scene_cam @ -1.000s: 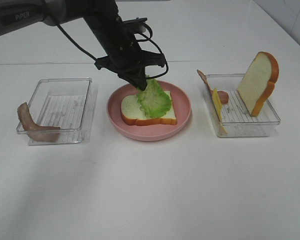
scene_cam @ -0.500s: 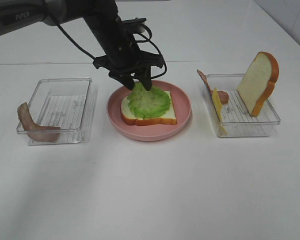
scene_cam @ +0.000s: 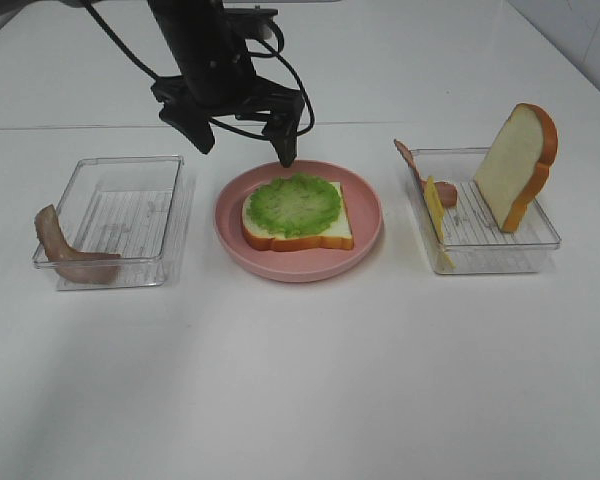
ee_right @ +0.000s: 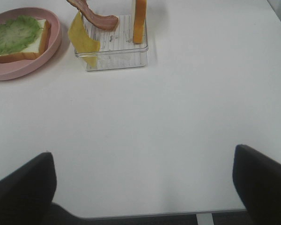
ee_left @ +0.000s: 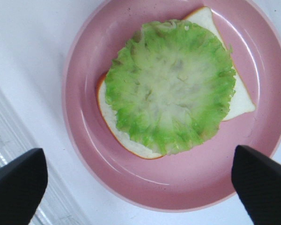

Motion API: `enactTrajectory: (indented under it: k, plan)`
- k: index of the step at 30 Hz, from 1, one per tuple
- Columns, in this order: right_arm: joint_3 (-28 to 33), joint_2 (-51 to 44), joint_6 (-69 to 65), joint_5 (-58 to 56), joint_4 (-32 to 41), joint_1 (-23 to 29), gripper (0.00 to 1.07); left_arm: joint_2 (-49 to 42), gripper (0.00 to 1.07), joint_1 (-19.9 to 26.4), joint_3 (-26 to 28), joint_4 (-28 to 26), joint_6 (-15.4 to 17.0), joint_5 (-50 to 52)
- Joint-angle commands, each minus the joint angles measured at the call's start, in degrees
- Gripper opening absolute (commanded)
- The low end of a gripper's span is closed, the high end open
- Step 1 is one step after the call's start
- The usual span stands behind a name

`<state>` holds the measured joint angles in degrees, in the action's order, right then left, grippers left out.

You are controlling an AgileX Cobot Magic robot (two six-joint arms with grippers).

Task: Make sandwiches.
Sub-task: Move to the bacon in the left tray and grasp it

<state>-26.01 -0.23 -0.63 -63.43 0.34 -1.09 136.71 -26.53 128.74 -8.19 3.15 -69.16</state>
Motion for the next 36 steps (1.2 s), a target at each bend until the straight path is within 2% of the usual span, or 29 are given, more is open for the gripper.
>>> enactTrajectory:
  k: [1,7,9,10,11,12,13,14,15,16,17,18,20,21,22,23,28,36]
  plan:
    - [0.17,-1.72,-0.06,0.46,0.46,-0.34,0.99,-3.15,1.02,-0.06,0.17,2.12,0.40,-6.42]
    - [0.17,-1.72,-0.06,0.46,0.46,-0.34,0.99,-6.13,1.02,0.92,0.06,2.18,0.34,-6.42]
    - [0.17,-1.72,-0.06,0.46,0.46,-0.34,0.99,-9.97,1.02,2.06,-3.27,2.41,0.34,-6.42]
    - [0.17,-1.72,-0.06,0.46,0.46,-0.34,0.99,-9.97,1.02,2.06,-3.27,2.41,0.34,-6.42]
    - [0.17,-1.72,-0.06,0.46,0.46,-0.34,0.99,-13.87,1.02,3.44,-7.51,3.50,0.40,-6.42]
    - [0.17,-1.72,-0.06,0.46,0.46,-0.34,0.99,-13.87,1.02,3.44,-7.51,3.50,0.40,-6.42]
    - [0.17,-1.72,-0.06,0.46,0.46,-0.34,0.99,-17.76,1.02,5.21,-13.41,5.84,0.97,-6.42]
    - [0.17,-1.72,-0.06,0.46,0.46,-0.34,0.99,-19.54,1.02,6.07,-15.87,6.76,1.32,-6.42]
    - [0.17,-1.72,-0.06,0.46,0.46,-0.34,0.99,-19.54,1.02,6.07,-15.87,6.76,1.32,-6.42]
    - [0.17,-1.72,-0.06,0.46,0.46,-0.34,0.99,-23.55,1.02,8.02,-21.60,8.19,2.18,-6.42]
    - [0.17,-1.72,-0.06,0.46,0.46,-0.34,0.99,-23.55,1.02,8.02,-21.60,8.19,2.18,-6.42]
    - [0.17,-1.72,-0.06,0.46,0.46,-0.34,0.99,-26.81,1.02,10.26,-26.30,8.82,2.75,-6.42]
    - [0.17,-1.72,-0.06,0.46,0.46,-0.34,0.99,-27.79,1.02,11.34,-27.79,8.82,2.81,-6.42]
    - [0.17,-1.72,-0.06,0.46,0.46,-0.34,0.99,-29.68,1.02,13.24,-31.11,8.82,2.81,-6.42]
    - [0.17,-1.72,-0.06,0.46,0.46,-0.34,0.99,-29.68,1.02,13.24,-31.11,8.82,2.81,-6.42]
    - [0.17,-1.72,-0.06,0.46,0.46,-0.34,0.99,-30.42,1.02,14.61,-33.35,8.82,2.81,-6.42]
    - [0.17,-1.72,-0.06,0.46,0.46,-0.34,0.99,-30.31,1.02,17.13,-37.07,9.00,2.81,-6.25]
    - [0.17,-1.72,-0.06,0.46,0.46,-0.34,0.99,-26.13,1.02,18.05,-37.41,9.57,2.75,-4.18]
